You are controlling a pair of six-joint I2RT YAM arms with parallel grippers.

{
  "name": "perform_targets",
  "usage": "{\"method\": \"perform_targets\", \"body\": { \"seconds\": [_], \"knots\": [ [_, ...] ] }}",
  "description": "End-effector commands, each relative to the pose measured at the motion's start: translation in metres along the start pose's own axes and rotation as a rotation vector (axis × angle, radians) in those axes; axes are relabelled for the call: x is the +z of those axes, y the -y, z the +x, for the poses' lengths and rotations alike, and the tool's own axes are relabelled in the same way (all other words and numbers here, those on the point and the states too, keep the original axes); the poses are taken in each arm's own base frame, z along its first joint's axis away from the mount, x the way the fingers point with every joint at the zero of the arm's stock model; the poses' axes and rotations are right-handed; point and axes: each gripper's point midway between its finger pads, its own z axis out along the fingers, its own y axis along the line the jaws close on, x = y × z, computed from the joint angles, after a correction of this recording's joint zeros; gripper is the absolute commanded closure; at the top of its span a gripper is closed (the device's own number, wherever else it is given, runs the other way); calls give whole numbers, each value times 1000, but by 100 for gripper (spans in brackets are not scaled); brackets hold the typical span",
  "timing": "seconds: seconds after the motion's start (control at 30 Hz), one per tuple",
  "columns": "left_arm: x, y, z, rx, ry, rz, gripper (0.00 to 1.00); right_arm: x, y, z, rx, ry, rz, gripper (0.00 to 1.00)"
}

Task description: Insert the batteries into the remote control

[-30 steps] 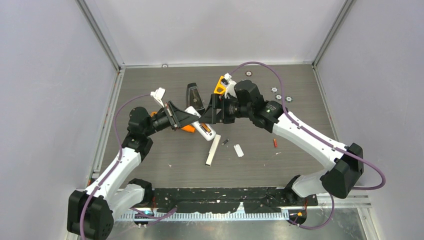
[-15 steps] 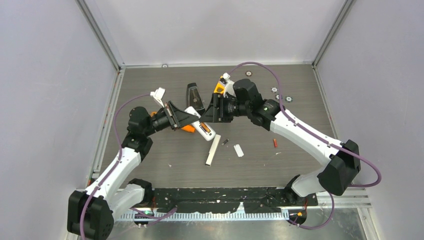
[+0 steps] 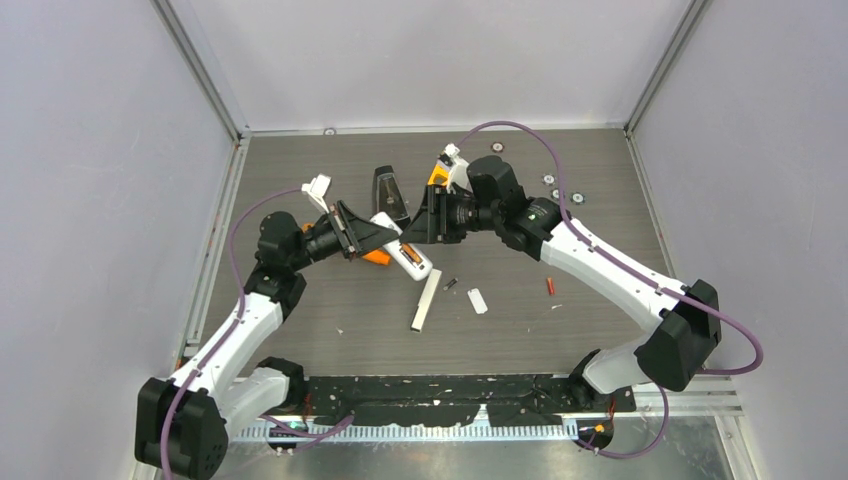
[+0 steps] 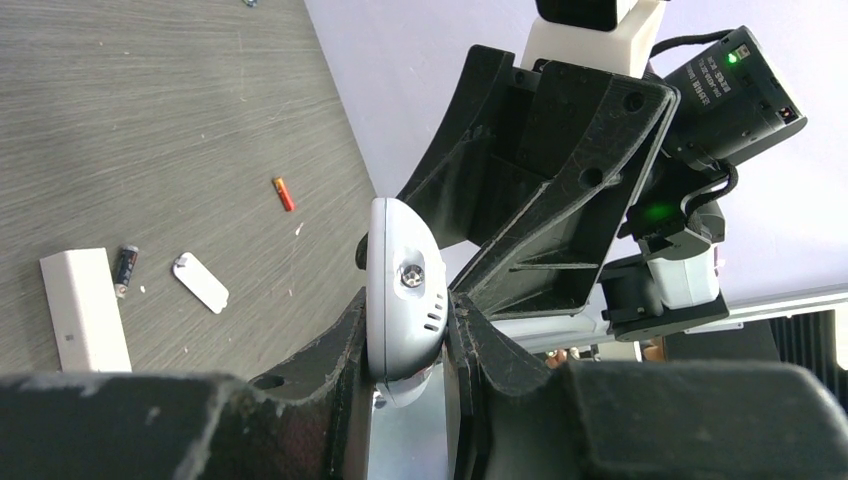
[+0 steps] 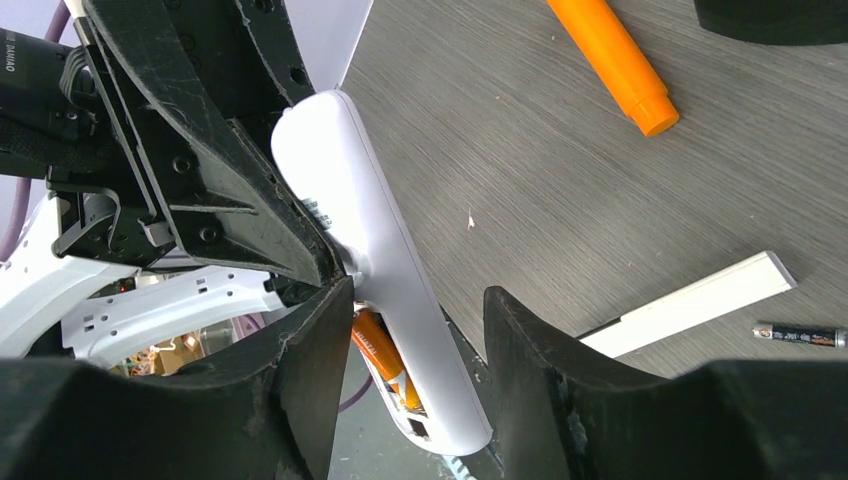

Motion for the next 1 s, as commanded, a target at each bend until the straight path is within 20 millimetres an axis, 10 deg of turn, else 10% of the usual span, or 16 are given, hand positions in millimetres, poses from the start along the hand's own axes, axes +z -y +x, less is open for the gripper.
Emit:
{"method": "perform_targets", "body": {
  "seconds": [0.0,0.97],
  "knots": [
    [0,38,-18,48,44,87,100,-1,1,-7,-49,6,13,46],
    [1,49,-32,-152,72,134,100,0,32,12,-250,-16,139,52]
  ]
}}
